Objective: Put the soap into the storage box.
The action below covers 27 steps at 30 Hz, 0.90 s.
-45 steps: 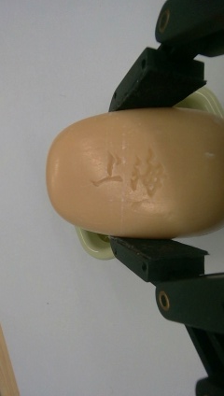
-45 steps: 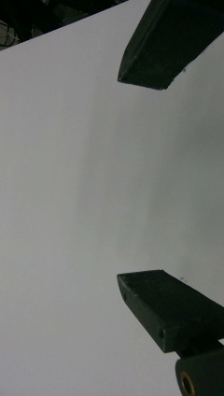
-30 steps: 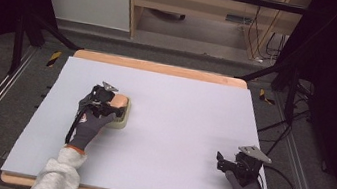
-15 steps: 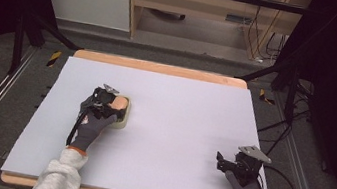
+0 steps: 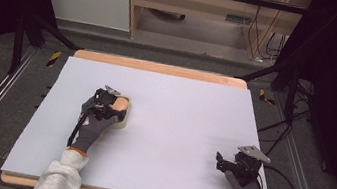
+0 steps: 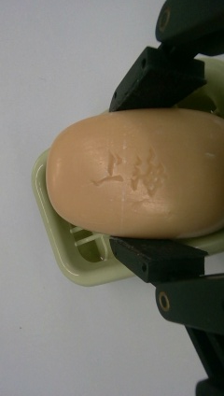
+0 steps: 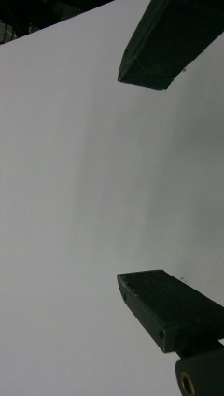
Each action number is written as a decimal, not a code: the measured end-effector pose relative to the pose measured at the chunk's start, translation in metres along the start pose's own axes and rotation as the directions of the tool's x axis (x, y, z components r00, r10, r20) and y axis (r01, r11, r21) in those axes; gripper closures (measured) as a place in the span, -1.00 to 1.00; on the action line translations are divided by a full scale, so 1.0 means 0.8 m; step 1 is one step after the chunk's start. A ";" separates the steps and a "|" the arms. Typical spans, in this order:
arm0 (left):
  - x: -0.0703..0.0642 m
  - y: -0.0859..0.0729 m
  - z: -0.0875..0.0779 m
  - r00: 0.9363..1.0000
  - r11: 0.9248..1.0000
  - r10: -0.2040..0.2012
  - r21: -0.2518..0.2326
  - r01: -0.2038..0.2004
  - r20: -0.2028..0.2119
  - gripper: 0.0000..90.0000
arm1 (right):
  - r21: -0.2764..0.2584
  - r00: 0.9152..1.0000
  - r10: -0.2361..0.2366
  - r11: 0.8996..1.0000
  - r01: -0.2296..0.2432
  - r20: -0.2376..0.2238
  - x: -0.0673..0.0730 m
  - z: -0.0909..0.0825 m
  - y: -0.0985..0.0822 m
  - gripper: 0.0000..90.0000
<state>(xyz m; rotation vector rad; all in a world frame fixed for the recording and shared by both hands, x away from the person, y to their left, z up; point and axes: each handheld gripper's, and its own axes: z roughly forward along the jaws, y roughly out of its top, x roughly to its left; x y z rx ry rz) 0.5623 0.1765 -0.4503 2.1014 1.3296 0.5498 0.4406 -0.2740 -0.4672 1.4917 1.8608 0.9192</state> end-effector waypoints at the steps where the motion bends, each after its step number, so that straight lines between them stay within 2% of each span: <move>1: 0.001 0.000 0.000 1.000 1.000 -0.005 0.001 0.005 0.007 -0.30 | 0.005 1.000 0.001 1.000 -0.001 -0.001 0.001 0.000 0.000 -0.88; 4: 0.002 -0.001 -0.001 1.000 1.000 -0.005 -0.001 0.005 0.016 -0.31 | 0.001 1.000 -0.003 1.000 0.003 -0.002 0.001 0.000 0.000 -0.88; 7: 0.003 -0.001 -0.006 1.000 1.000 -0.006 -0.018 0.006 0.021 -0.45 | 0.000 1.000 -0.003 1.000 0.003 -0.001 0.000 0.000 0.000 -0.89; 15: 0.010 -0.006 -0.022 1.000 0.999 0.006 -0.045 -0.005 0.029 -0.51 | -0.003 1.000 0.002 1.000 -0.002 0.005 -0.002 -0.001 -0.001 -0.89; 20: 0.018 -0.020 -0.043 0.997 0.997 0.011 -0.079 -0.005 0.078 -0.51 | -0.008 1.000 0.004 1.000 -0.003 0.014 -0.005 -0.002 -0.001 -0.89; 27: 0.023 -0.040 -0.066 0.994 0.992 0.025 -0.129 -0.012 0.103 -0.51 | -0.003 0.999 0.024 1.000 -0.024 0.029 -0.011 -0.003 -0.005 -0.89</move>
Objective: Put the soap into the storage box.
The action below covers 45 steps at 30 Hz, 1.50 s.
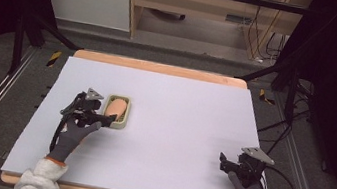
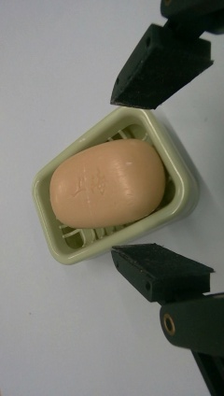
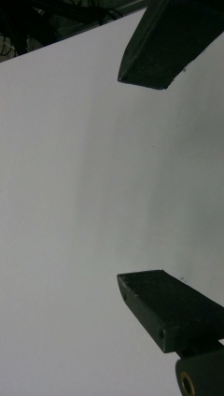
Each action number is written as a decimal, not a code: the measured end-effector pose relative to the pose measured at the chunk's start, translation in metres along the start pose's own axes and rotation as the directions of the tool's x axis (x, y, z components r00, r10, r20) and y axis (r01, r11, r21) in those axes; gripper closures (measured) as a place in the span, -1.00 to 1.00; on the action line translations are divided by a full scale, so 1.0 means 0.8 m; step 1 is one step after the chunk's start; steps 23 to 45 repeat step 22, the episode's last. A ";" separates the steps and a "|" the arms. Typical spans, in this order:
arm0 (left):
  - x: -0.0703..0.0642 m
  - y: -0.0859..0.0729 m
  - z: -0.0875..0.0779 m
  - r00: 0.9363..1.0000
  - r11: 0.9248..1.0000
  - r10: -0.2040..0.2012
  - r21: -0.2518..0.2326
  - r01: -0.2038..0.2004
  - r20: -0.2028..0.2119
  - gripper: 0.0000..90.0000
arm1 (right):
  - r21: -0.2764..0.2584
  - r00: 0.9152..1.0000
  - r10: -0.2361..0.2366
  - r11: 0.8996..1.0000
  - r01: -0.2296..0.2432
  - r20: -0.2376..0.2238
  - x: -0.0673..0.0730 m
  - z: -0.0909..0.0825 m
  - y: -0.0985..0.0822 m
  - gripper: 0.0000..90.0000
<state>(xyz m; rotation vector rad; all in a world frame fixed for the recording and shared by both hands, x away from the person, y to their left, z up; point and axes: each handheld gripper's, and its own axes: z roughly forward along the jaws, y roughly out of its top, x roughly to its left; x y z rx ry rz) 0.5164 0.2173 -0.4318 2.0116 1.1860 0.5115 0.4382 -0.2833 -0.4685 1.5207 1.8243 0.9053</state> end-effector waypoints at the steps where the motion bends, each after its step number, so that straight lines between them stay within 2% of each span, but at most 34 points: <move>1: 0.001 -0.002 -0.003 1.000 1.000 0.001 -0.005 -0.001 0.002 -0.52 | 0.002 1.000 -0.002 1.000 0.002 0.004 -0.001 0.000 0.000 -0.89; 5: 0.002 -0.013 -0.015 1.000 1.000 0.001 -0.030 -0.001 -0.002 -0.52 | 0.001 1.000 -0.014 1.000 0.014 0.026 -0.003 -0.001 -0.002 -0.89; 10: 0.004 -0.028 -0.027 1.000 0.999 0.003 -0.049 -0.003 -0.009 -0.52 | 0.001 0.999 -0.008 1.000 0.008 0.045 -0.008 -0.002 -0.005 -0.89; 21: 0.010 -0.065 -0.040 0.999 0.999 -0.011 -0.053 0.009 -0.042 -0.47 | 0.014 0.999 0.002 1.000 -0.003 0.046 -0.010 -0.003 -0.010 -0.88; 45: 0.010 -0.065 -0.040 0.999 0.999 -0.011 -0.053 0.009 -0.042 -0.47 | 0.014 0.999 0.002 1.000 -0.003 0.046 -0.010 -0.003 -0.010 -0.88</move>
